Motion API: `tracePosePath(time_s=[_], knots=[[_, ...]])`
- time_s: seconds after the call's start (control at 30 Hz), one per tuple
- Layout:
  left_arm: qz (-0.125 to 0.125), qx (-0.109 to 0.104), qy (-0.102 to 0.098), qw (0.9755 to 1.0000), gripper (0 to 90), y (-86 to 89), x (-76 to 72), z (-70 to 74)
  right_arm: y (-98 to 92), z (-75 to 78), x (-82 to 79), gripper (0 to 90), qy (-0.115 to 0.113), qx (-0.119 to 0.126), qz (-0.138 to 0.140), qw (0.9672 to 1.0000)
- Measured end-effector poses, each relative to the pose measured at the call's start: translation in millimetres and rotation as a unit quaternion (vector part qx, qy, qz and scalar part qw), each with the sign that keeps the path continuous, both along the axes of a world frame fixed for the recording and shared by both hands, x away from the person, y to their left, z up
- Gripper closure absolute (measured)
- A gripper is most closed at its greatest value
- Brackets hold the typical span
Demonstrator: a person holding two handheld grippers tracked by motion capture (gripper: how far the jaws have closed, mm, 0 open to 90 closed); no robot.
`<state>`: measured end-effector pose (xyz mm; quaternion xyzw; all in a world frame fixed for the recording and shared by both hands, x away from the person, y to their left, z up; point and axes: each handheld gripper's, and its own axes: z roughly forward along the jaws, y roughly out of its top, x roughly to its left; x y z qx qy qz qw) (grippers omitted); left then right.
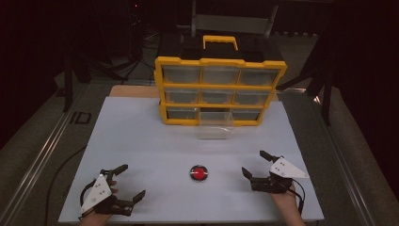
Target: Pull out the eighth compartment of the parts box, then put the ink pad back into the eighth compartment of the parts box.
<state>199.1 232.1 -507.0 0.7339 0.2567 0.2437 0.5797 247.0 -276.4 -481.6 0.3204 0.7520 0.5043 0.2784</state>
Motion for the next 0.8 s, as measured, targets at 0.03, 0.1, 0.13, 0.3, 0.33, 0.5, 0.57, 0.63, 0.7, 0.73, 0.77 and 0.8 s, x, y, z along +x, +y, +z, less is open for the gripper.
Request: tracePosePath(time_s=[0.03,0.1,0.13,0.3,0.33,0.5,0.57,0.63,0.7,0.73,0.77,0.8], knots=[[0.000,-0.001,0.001,1.0000,0.1,0.0,0.0,0.0,-1.9,-1.8,-2.5,10.2,0.001,0.000,0.000,1.0000],[0.000,0.000,0.001,1.0000,0.1,0.0,0.1,-0.2,-3.1,-4.0,-5.1,10.3,0.006,-0.011,0.001,0.9999],[0.000,-0.001,0.002,1.0000,0.1,-0.1,0.4,-0.4,-4.0,-5.2,-6.6,10.3,0.006,-0.015,0.003,0.9999],[0.001,-0.002,0.005,1.0000,0.1,0.5,1.5,-1.0,-5.9,-8.7,-7.3,10.3,0.007,-0.010,-0.001,0.9999],[0.001,-0.002,0.005,1.0000,0.1,0.5,1.7,-1.1,-6.0,-8.9,-7.3,10.2,0.005,-0.010,-0.001,0.9999],[-0.001,-0.003,0.009,1.0000,0.1,-0.4,3.1,-2.4,-5.6,-7.5,-8.7,10.2,0.000,-0.002,-0.002,1.0000],[0.000,-0.004,0.010,0.9999,0.1,-0.4,3.2,-2.5,-5.5,-7.2,-8.9,10.2,0.000,-0.002,-0.004,1.0000],[0.001,-0.004,0.012,0.9999,0.1,-0.6,3.6,-2.5,-4.2,-6.8,-9.4,10.2,-0.001,0.003,-0.002,1.0000],[0.001,-0.006,0.015,0.9999,0.1,-1.0,4.1,-2.7,-3.8,-7.0,-9.9,10.1,-0.001,0.002,0.000,1.0000],[0.001,-0.005,0.016,0.9999,0.1,-1.3,4.1,-2.7,-3.8,-7.2,-10.2,10.2,-0.003,0.001,-0.001,1.0000],[0.001,-0.005,0.016,0.9999,0.1,-1.3,4.1,-2.7,-3.9,-7.4,-10.7,10.2,-0.006,0.002,-0.001,1.0000],[0.000,-0.007,0.019,0.9998,0.1,-2.2,4.1,-2.4,-3.8,-7.1,-11.2,10.2,-0.006,0.005,-0.001,1.0000]])
